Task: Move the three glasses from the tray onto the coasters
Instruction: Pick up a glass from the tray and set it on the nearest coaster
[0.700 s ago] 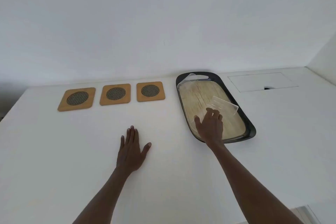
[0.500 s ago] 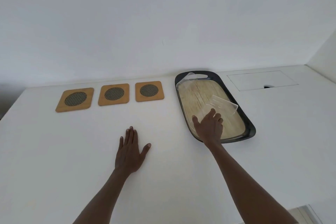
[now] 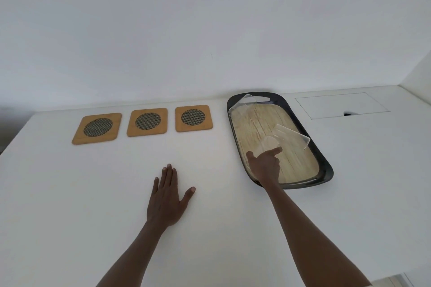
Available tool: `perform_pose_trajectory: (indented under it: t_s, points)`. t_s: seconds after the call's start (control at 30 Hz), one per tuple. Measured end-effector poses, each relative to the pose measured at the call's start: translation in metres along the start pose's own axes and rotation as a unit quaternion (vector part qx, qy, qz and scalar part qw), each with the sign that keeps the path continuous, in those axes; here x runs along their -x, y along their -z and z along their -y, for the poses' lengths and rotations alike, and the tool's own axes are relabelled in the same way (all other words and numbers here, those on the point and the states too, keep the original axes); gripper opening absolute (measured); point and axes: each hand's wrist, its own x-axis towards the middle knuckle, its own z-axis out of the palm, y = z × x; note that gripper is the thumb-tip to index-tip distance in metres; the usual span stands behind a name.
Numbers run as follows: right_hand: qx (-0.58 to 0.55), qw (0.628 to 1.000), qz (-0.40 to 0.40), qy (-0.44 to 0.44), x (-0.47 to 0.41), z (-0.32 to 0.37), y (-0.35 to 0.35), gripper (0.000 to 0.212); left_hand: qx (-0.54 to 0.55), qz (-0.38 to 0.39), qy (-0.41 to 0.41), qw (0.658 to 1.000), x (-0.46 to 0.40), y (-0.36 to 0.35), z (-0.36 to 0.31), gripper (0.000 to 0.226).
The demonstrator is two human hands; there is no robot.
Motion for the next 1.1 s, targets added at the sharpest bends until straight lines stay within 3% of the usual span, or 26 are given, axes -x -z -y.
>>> perform_pose_trajectory:
  t_s: [0.27, 0.73, 0.93, 1.1]
  points:
    - [-0.047, 0.999, -0.01, -0.012, 0.007, 0.003, -0.001, 0.103, 0.001, -0.005, 0.003, 1.0, -0.001, -0.001, 0.001, 0.101]
    - [-0.197, 0.974, -0.071, 0.087, -0.01, 0.013, 0.017, 0.075, -0.015, -0.002, 0.009, 1.0, 0.0, 0.001, -0.002, 0.103]
    - [-0.287, 0.95, -0.084, 0.095, -0.017, 0.016, 0.021, 0.074, -0.004, -0.002, 0.008, 1.0, 0.001, 0.004, -0.004, 0.104]
    - [-0.288, 0.945, -0.091, 0.128, -0.021, 0.017, 0.024, 0.074, -0.01, 0.001, 0.011, 1.0, 0.001, 0.004, -0.004, 0.104]
